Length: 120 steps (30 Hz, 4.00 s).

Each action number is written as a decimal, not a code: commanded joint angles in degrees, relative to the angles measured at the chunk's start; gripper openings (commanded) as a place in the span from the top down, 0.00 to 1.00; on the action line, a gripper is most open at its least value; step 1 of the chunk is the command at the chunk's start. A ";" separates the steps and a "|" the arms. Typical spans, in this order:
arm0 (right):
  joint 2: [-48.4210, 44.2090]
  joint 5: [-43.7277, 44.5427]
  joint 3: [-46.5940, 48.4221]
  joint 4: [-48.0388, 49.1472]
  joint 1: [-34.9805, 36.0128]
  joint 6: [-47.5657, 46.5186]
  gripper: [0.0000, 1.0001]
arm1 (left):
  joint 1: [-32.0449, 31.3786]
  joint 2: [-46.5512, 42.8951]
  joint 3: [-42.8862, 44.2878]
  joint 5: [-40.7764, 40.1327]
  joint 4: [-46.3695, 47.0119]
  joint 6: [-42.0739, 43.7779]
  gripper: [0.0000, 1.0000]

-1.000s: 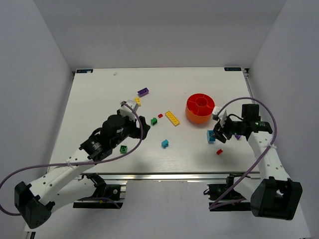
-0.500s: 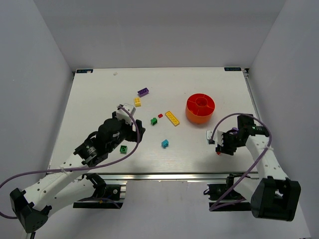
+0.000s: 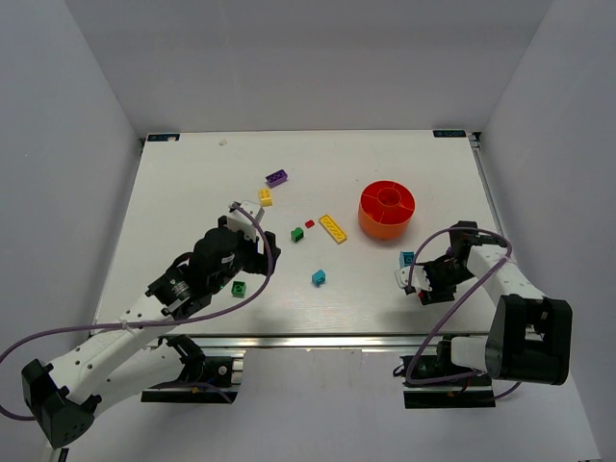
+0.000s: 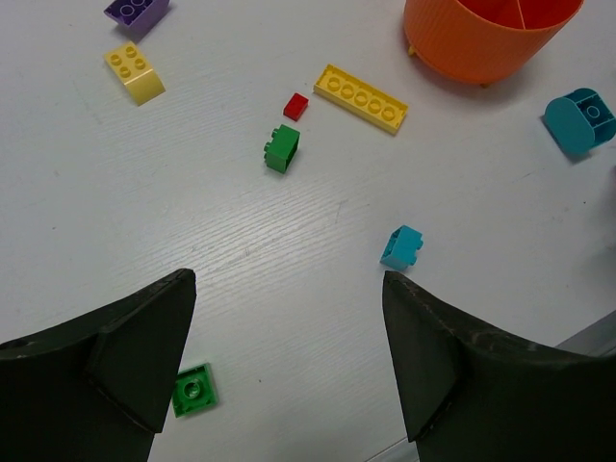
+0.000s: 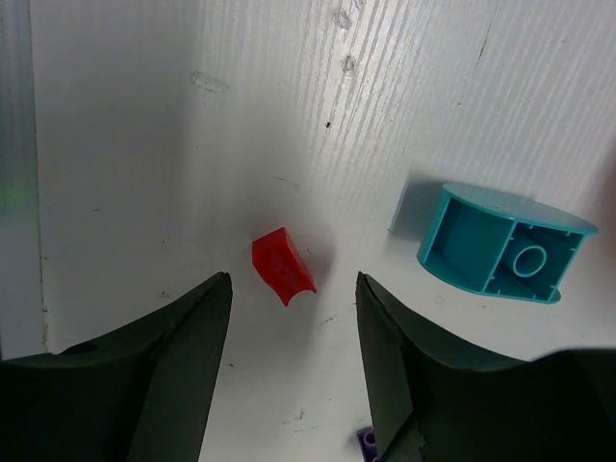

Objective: Sort the legos into containers by color

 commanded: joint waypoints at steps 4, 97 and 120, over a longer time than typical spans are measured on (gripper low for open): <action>2.74 1.16 0.05 0.94 0.44 -4.20 0.42 | -0.27 0.04 0.48 -0.83 -0.63 0.32 0.12; 19.44 -10.09 22.81 56.13 6.68 92.04 0.68 | -0.27 4.88 -2.43 12.52 6.75 2.43 0.11; -5.43 -29.39 15.42 43.67 3.43 102.61 0.72 | 0.87 32.96 18.55 9.80 5.27 3.73 0.50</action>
